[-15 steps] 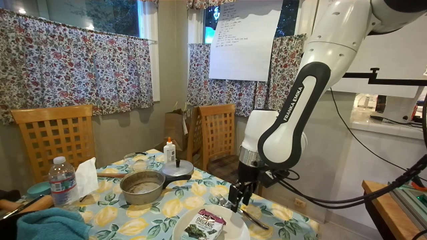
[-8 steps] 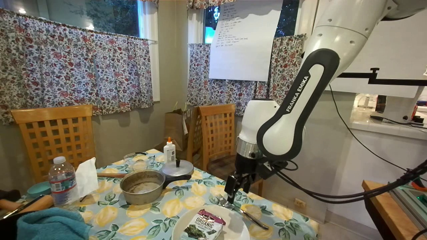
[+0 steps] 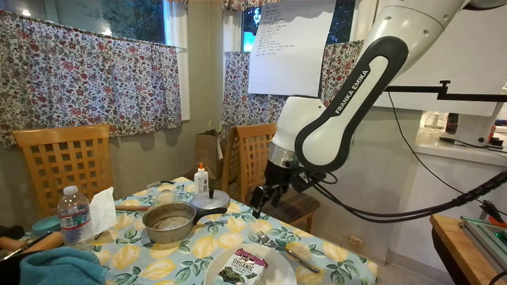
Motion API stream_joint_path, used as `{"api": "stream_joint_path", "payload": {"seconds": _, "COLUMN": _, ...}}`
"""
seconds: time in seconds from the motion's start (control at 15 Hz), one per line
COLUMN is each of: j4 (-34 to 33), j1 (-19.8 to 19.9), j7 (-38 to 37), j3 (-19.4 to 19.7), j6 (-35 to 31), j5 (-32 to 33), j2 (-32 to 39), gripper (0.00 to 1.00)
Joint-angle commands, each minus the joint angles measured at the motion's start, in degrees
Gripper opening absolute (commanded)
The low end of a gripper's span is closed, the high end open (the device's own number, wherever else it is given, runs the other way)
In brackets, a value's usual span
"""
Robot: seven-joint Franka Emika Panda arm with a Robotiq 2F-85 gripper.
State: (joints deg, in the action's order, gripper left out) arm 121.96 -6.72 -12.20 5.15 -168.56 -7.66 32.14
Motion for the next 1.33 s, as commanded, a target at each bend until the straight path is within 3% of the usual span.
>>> {"api": "stream_joint_path", "payload": {"seconds": 0.0, "j4": -6.48, "j1": 0.37, "j7": 1.88, "j3": -0.91, "j6": 1.22, "j5": 2.63, "j2": 2.34, "gripper": 1.00}}
{"api": "stream_joint_path", "payload": {"seconds": 0.6, "j4": -24.58, "j1": 2.97, "j7": 11.60, "j3": -9.57, "j6": 9.09, "j5": 3.41, "j2": 12.85, "gripper": 1.00}}
{"api": "stream_joint_path", "payload": {"seconds": 0.87, "j4": -31.25, "j1": 2.63, "j7": 14.36, "j3": -10.97, "j6": 13.48, "j5": 3.69, "j2": 17.80, "gripper": 1.00}}
{"api": "stream_joint_path", "payload": {"seconds": 0.93, "j4": -25.95, "j1": 1.92, "j7": 12.39, "j3": -10.06, "j6": 10.81, "j5": 3.02, "j2": 14.23, "gripper": 1.00}}
{"api": "stream_joint_path", "payload": {"seconds": 1.27, "j4": -29.53, "j1": 1.97, "j7": 13.37, "j3": -10.37, "j6": 11.86, "j5": 3.09, "j2": 17.07, "gripper": 1.00}}
